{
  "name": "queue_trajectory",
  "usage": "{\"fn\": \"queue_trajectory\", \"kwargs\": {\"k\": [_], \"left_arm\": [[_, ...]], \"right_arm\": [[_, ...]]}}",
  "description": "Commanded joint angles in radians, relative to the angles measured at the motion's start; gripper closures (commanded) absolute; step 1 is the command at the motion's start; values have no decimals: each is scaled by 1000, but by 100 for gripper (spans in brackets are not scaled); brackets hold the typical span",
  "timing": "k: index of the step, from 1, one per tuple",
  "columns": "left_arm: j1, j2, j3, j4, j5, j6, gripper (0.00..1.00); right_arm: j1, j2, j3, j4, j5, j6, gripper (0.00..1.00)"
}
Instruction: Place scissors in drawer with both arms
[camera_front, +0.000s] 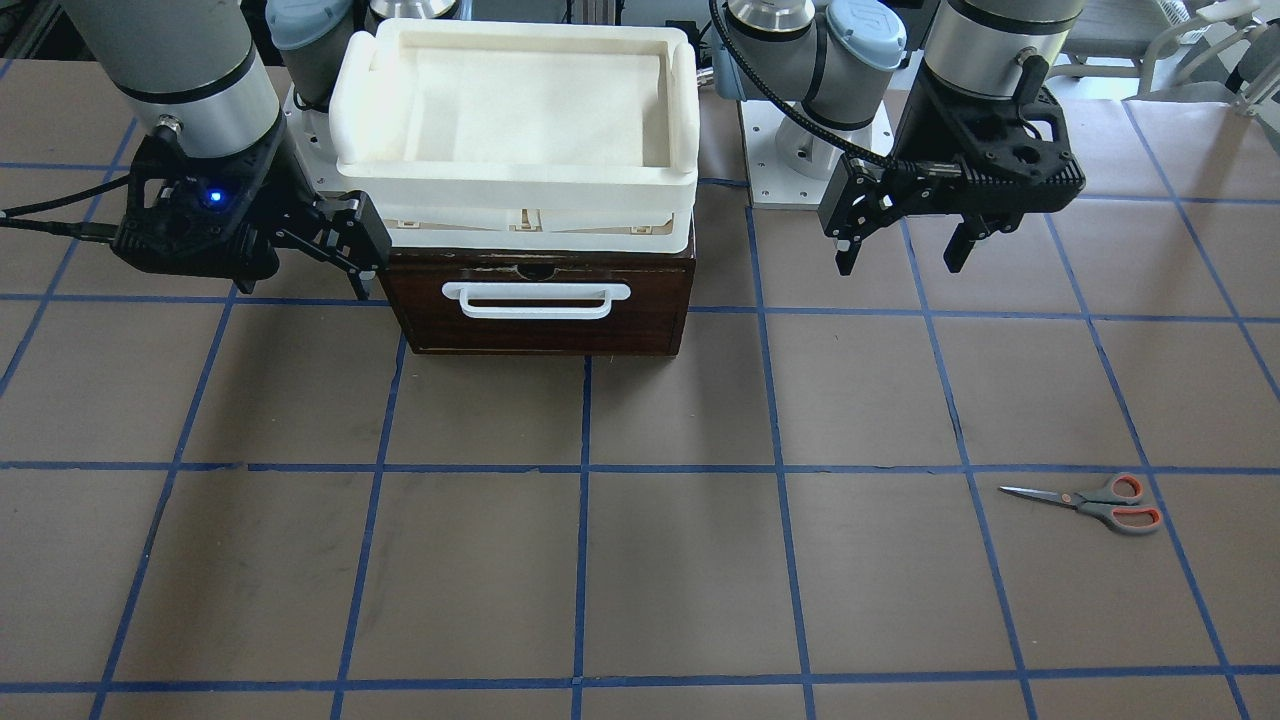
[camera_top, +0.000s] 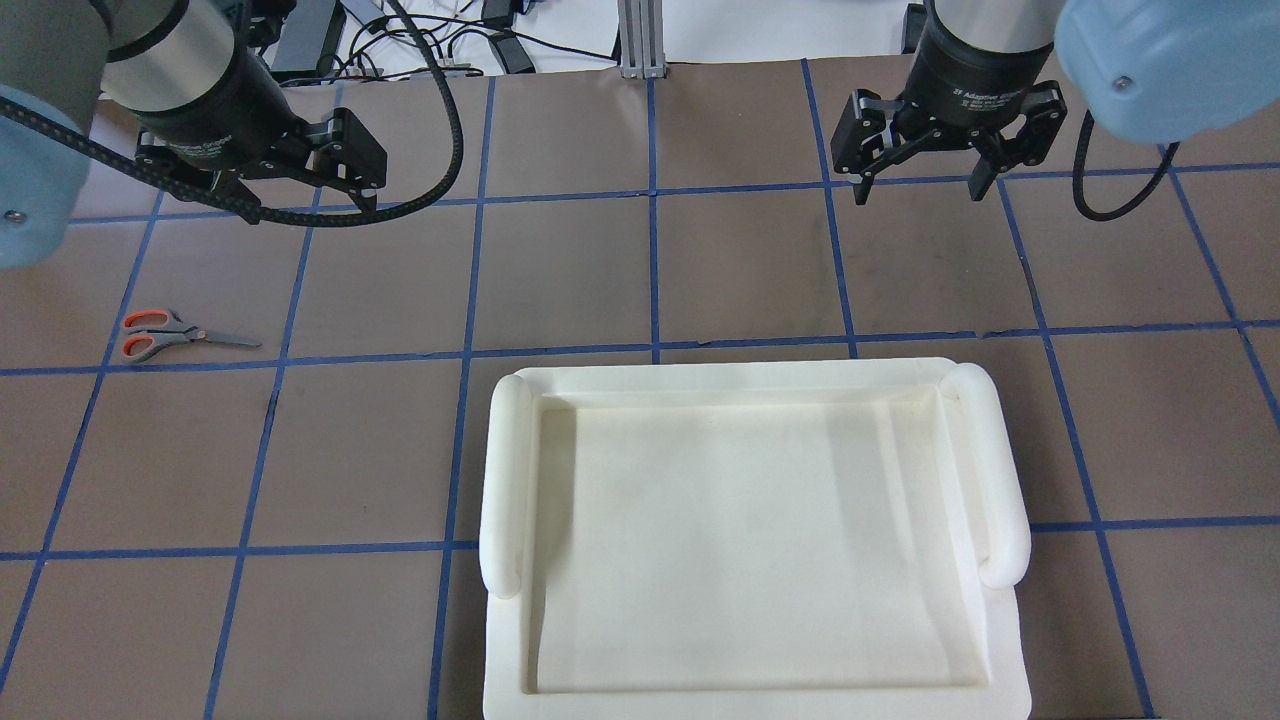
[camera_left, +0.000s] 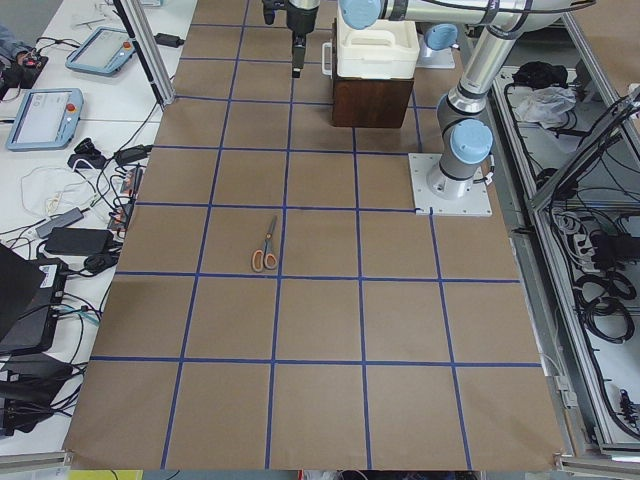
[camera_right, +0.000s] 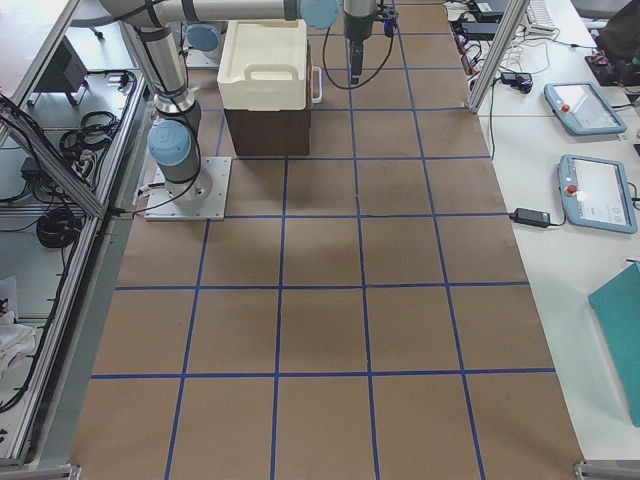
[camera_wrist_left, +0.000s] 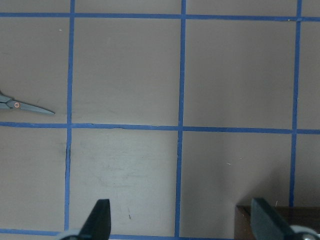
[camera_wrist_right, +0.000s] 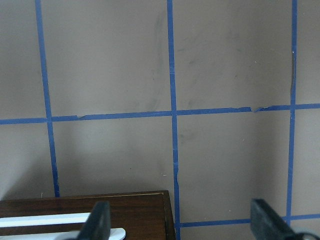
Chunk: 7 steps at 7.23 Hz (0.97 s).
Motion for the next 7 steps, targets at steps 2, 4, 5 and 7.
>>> {"fn": "queue_trajectory", "kwargs": {"k": [2,4,5,7], "left_arm": [[-2,1,0,-5,0,0,0],[-2,2,0,-5,0,1,0],[-4,2,0,-5,0,0,0],[-4,4,0,-5,0,0,0]], "right_arm": [[-2,-5,-2,-11,16,-11,0],[-5,1,0,-9,6,-6,0],[-5,1,0,-23,15,6,0],[-2,-7,0,-18,6,212,0]]}}
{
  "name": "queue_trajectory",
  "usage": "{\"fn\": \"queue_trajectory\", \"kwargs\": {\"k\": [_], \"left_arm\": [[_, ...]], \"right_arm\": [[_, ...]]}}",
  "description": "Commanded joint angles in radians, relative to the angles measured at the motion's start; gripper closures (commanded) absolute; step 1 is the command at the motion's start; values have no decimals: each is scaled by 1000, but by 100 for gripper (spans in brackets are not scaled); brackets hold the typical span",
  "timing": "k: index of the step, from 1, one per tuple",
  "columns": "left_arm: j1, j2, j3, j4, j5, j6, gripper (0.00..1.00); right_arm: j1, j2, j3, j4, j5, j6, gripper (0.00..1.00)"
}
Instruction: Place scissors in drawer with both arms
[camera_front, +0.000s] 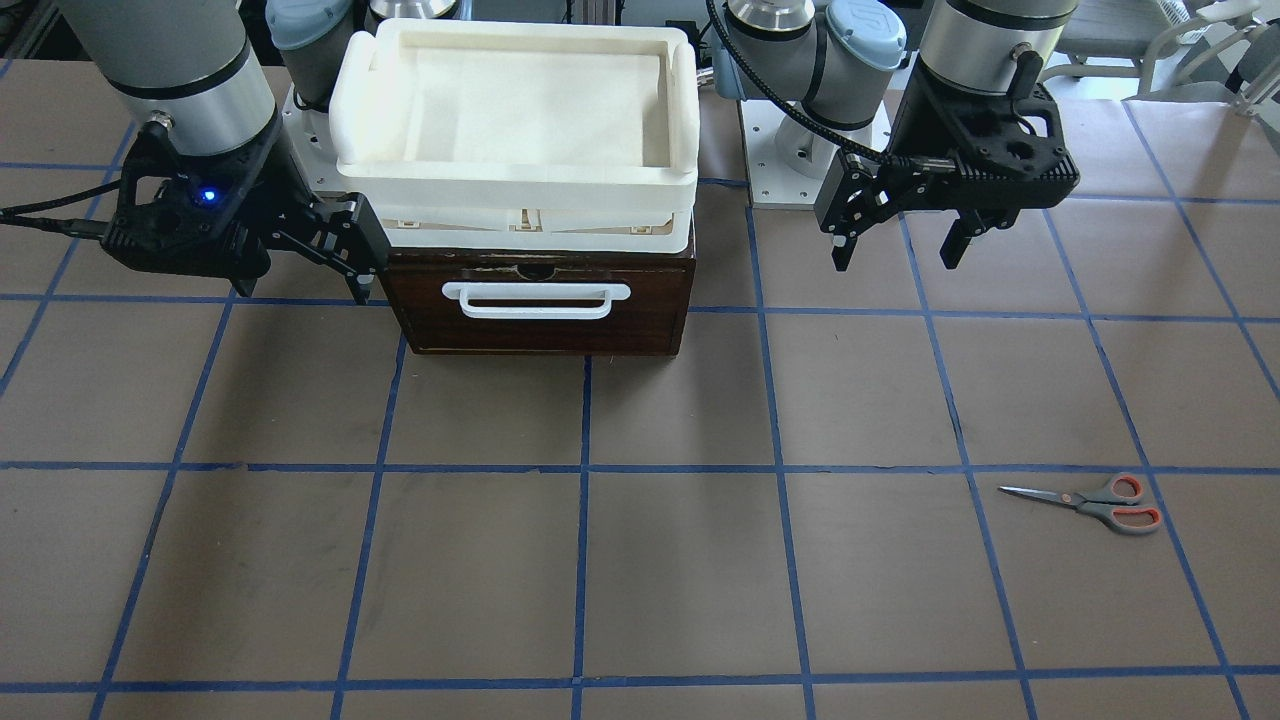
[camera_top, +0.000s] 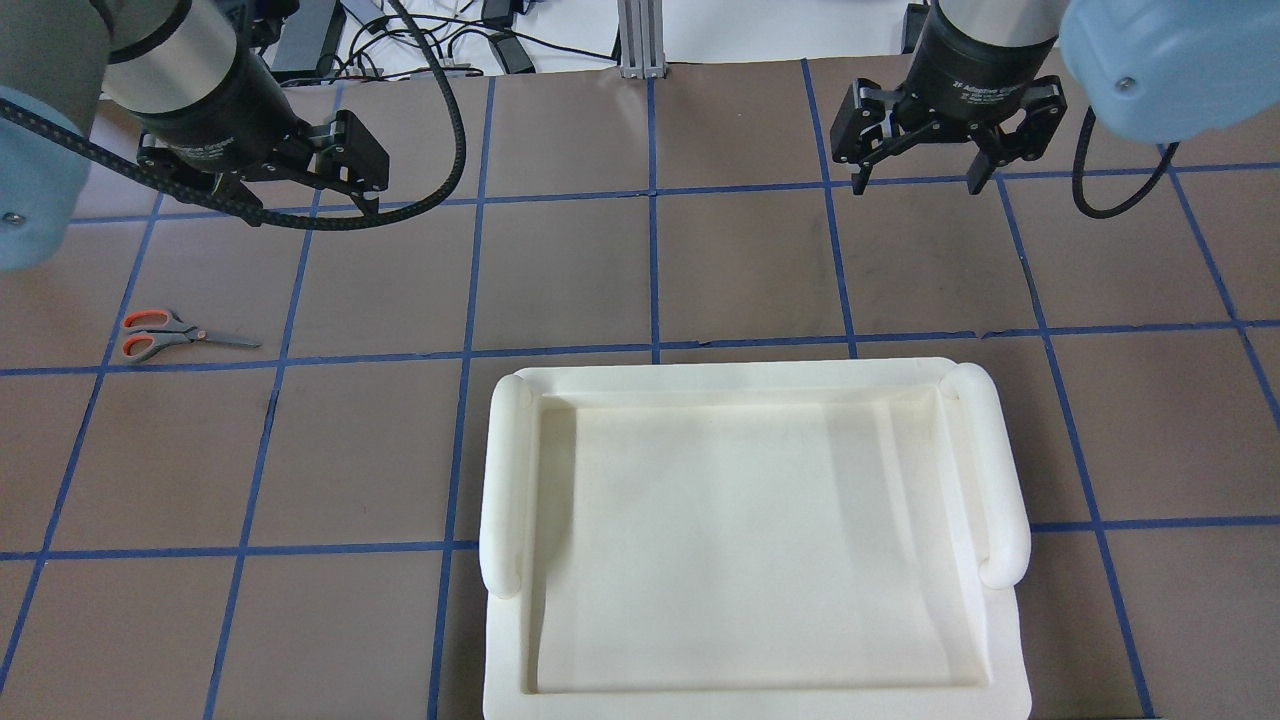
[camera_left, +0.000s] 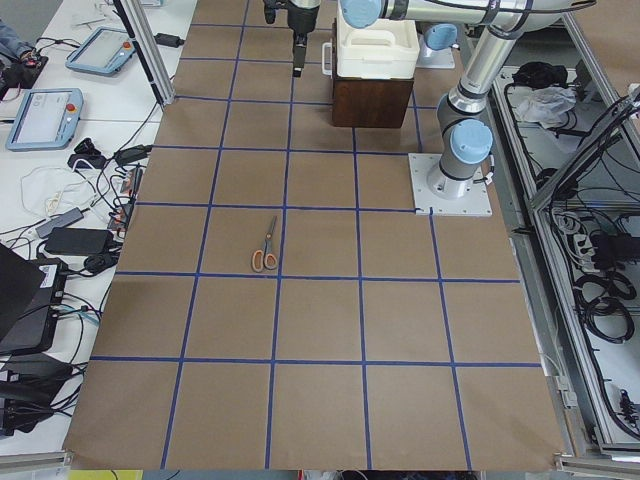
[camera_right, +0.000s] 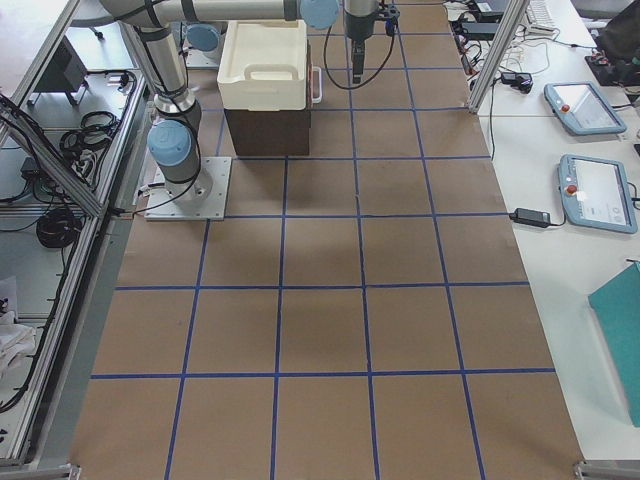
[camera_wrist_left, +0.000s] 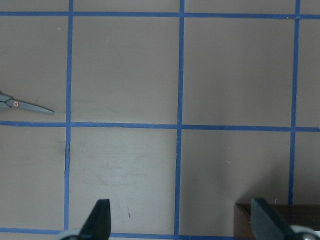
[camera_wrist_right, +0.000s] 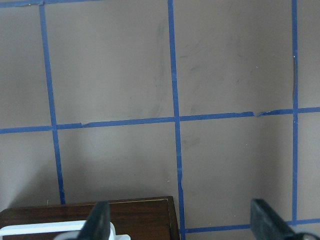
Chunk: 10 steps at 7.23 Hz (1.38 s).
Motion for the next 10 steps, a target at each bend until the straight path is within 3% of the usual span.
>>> {"fn": "queue_trajectory", "kwargs": {"k": [1,4,10], "left_arm": [[0,0,0,-3,0,-1,0],[0,-8,0,-3,-2,1,0],[7,4,0,-23,0,22,0]], "right_arm": [[5,1,0,10,-11,288,0],[28,20,-1,14,4,616,0],[203,184,-14,-1,39,1172,0]]}}
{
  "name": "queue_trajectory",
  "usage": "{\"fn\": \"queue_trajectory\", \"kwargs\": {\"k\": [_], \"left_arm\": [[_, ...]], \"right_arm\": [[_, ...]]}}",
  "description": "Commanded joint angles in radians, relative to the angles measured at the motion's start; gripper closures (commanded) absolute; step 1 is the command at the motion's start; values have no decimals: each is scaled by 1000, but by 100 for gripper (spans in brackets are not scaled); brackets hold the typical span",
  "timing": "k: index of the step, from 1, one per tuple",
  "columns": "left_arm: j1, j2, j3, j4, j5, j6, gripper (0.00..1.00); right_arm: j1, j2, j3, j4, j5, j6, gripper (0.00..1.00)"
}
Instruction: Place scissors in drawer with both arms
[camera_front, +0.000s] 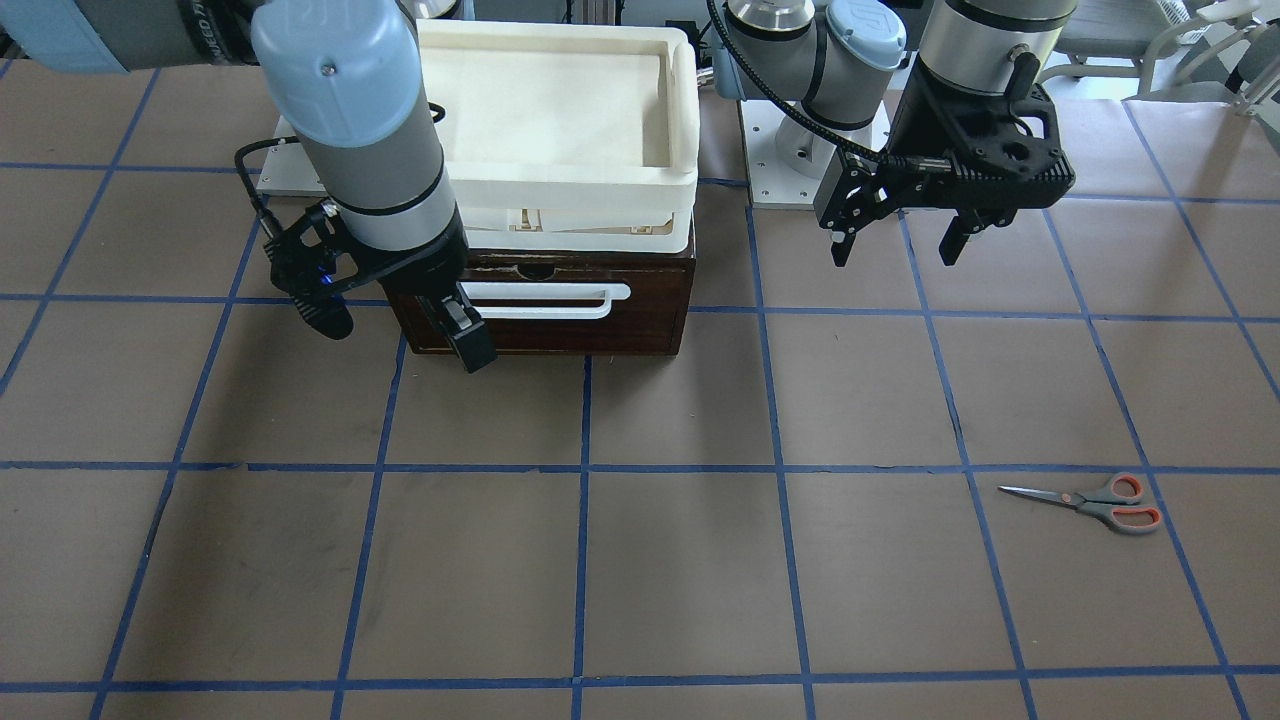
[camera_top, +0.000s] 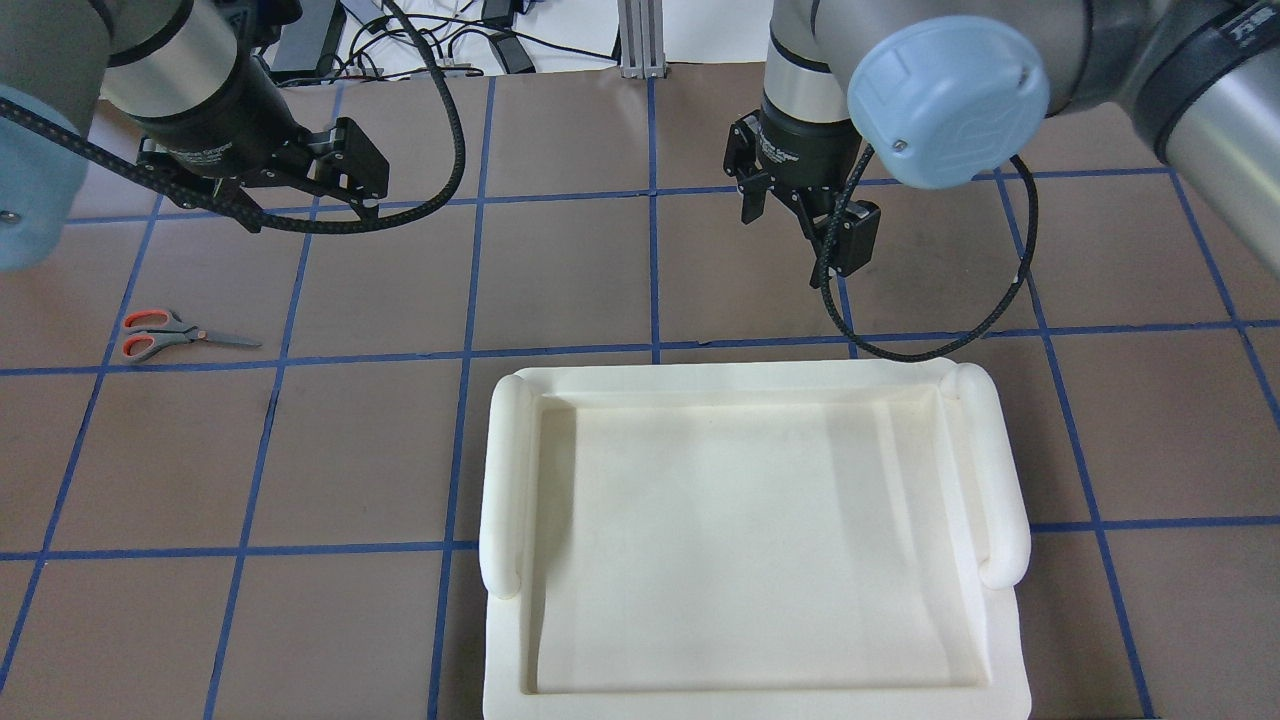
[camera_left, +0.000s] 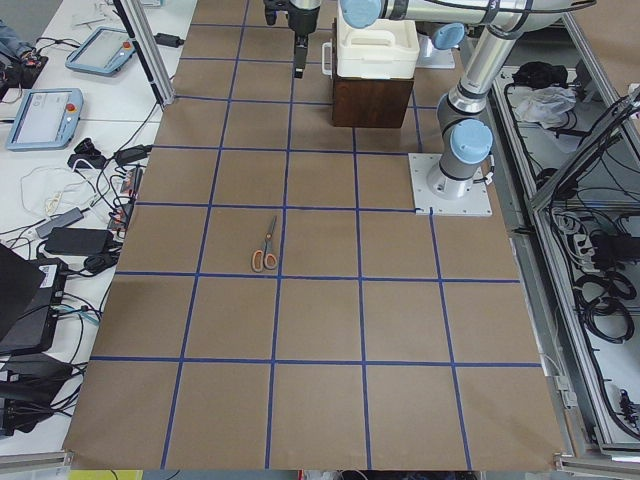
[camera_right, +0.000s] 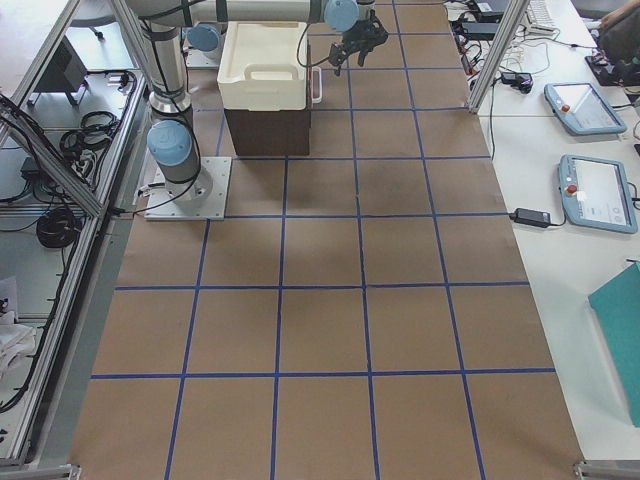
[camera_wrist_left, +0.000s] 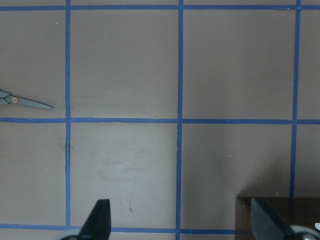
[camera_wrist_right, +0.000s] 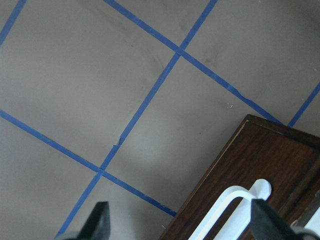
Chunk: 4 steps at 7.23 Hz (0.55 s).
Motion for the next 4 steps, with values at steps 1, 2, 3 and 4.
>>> {"fn": "queue_trajectory", "kwargs": {"k": [1,2,3,4], "left_arm": [[5,-4,0,0,-6,39,0],[13,0,0,0,-4,96,0],[31,4,0,-6,0,209,0],[71,2,-3,-36,0,336,0]], "right_arm": [[47,46,-3,-18,60,174,0],[55,63,-3,-23,72,217,0],[61,83,-3,-23,74,268,0],[69,100,-3,-23,76,305,0]]}}
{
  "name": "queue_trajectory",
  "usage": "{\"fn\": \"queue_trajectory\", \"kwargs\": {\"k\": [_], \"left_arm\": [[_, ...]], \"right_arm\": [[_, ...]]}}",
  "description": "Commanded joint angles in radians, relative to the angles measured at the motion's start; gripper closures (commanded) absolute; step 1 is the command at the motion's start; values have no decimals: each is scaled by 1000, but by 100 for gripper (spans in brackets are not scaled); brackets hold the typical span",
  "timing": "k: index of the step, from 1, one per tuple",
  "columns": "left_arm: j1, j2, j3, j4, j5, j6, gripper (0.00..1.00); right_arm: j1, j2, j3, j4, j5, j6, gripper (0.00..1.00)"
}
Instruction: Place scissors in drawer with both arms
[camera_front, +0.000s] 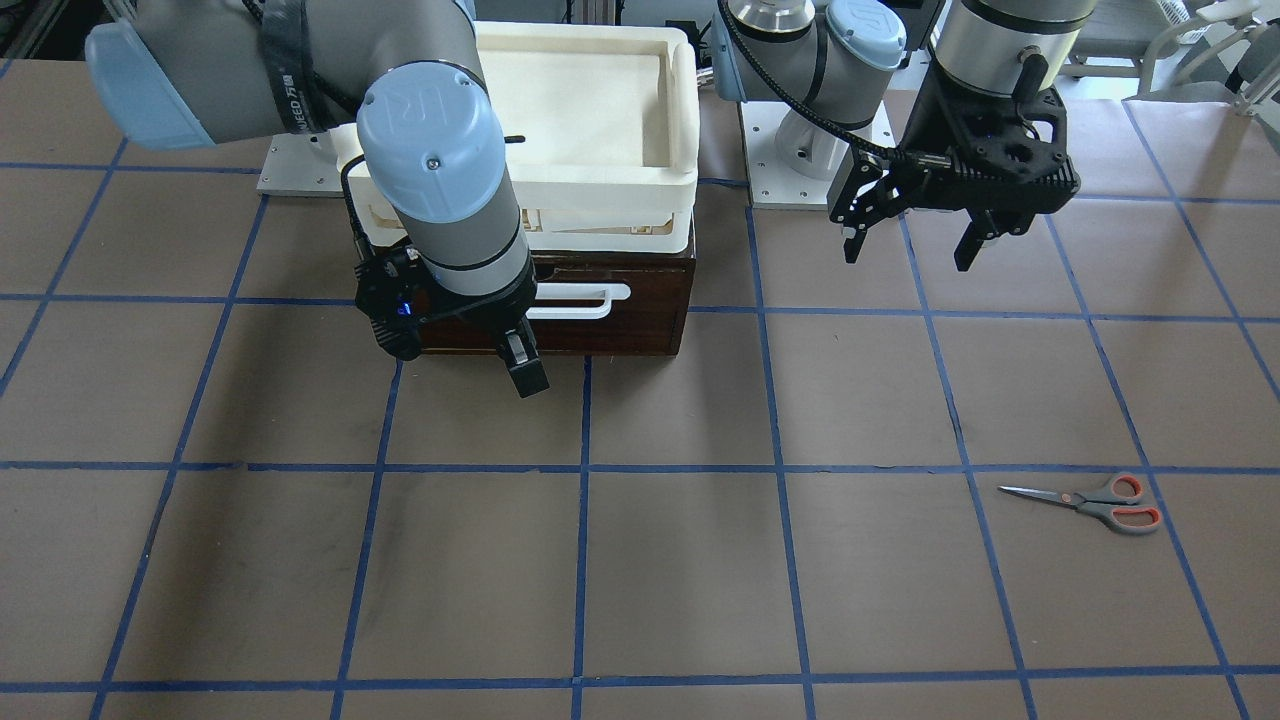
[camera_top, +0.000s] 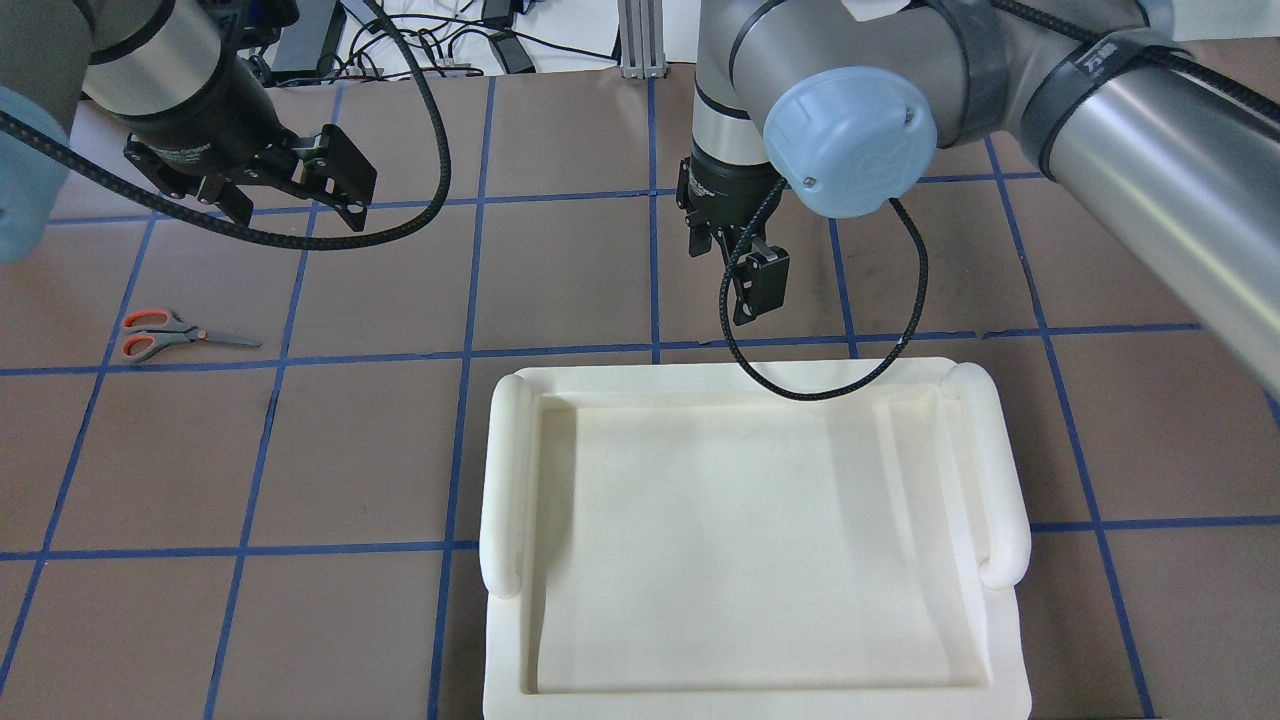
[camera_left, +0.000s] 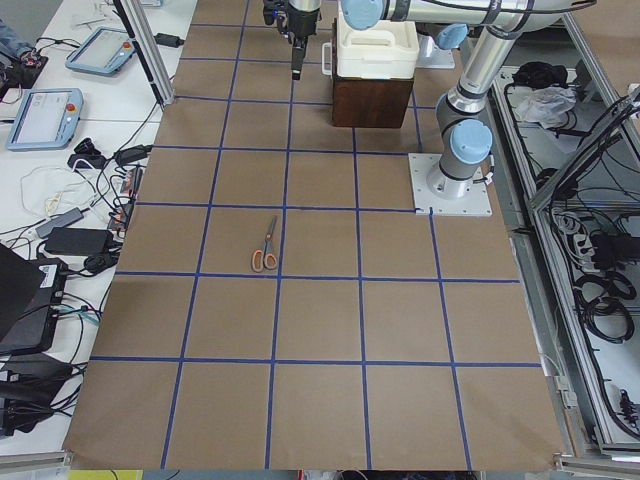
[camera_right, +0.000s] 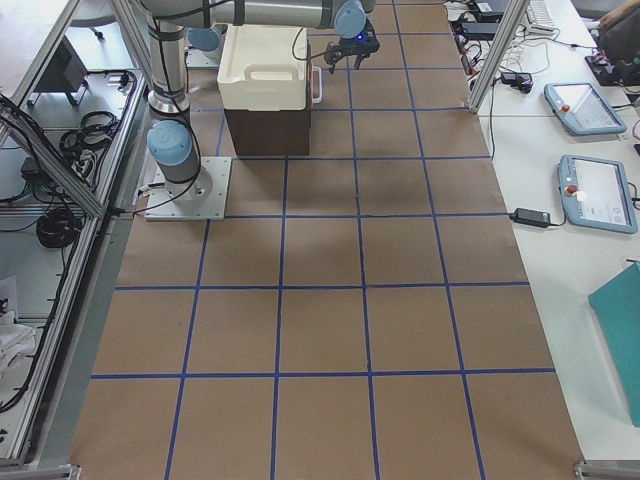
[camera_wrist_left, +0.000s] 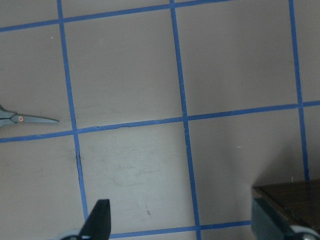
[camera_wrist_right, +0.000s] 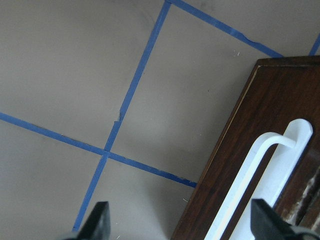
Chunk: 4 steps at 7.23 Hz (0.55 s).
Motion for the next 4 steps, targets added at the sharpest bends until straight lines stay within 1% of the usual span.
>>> {"fn": "queue_trajectory", "kwargs": {"k": [1,2,3,4], "left_arm": [[97,-6,-17,-30,0,304,0],[158,2,-33,-30,3,435,0],[209,-9,-44,-28,6,631,0],[288,-11,-82,-25,5,827,0]], "right_arm": [[12,37,0,0,4,78,0],[13,44,0,0,6,100,0],[18,60,0,2,6,123,0],[21,70,0,0,18,137,0]]}}
